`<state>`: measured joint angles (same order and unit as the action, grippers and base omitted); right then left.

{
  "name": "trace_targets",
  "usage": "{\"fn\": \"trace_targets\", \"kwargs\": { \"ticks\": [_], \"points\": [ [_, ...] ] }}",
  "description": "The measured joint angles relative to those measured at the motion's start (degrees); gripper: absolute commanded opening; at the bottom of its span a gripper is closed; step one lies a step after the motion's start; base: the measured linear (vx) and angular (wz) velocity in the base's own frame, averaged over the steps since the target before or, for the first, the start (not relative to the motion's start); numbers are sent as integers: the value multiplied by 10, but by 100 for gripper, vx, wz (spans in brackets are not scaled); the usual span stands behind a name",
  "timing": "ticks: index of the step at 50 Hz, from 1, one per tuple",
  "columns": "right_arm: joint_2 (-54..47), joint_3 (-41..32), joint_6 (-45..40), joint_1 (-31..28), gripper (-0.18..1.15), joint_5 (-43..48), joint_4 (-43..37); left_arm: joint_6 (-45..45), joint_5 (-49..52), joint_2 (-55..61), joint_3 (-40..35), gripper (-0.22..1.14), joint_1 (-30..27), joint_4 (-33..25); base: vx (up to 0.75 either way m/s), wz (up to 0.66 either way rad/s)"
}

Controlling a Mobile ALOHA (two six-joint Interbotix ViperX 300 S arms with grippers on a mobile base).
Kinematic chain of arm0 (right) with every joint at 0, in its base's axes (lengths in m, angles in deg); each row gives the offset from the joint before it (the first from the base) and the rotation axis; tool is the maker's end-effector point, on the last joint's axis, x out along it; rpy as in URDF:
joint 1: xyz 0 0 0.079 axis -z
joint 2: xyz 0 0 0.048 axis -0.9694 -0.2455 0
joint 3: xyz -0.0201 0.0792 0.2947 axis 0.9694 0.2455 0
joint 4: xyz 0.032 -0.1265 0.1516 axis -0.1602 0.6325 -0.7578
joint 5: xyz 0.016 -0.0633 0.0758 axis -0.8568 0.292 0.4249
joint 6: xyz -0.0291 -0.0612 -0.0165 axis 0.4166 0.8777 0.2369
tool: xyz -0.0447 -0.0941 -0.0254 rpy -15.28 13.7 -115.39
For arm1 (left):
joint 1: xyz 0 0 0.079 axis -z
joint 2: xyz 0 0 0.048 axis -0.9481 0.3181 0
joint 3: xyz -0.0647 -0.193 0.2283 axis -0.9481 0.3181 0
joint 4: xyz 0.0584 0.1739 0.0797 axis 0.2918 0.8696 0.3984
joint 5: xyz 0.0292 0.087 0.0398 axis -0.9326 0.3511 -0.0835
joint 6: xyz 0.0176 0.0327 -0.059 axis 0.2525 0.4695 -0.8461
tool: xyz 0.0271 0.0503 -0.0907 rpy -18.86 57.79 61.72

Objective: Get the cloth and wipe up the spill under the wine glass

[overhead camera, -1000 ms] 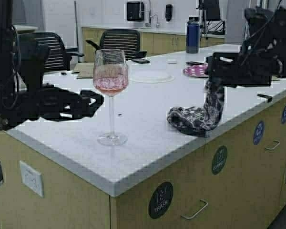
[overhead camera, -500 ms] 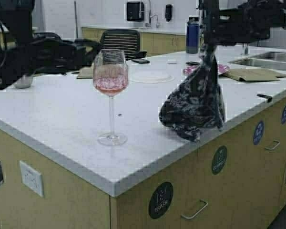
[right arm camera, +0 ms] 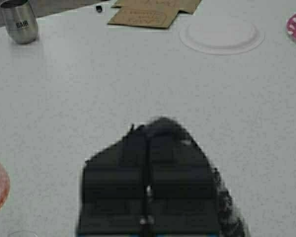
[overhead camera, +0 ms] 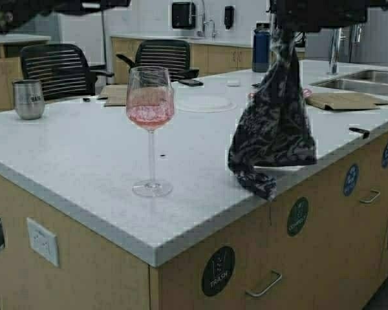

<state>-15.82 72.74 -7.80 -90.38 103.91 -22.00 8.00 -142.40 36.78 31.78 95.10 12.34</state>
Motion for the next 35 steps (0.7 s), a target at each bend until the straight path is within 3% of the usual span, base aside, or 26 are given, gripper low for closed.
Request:
{"fn": "trace_targets", "kwargs": {
  "ticks": [12, 35],
  "points": [
    [29, -54, 0, -33, 6, -70, 0, 1, 160, -91, -49, 96, 1, -2, 0, 0],
    [80, -159, 0, -66, 6, -200, 0, 5, 369, -194, -127, 96, 1, -3, 0, 0]
  ]
}}
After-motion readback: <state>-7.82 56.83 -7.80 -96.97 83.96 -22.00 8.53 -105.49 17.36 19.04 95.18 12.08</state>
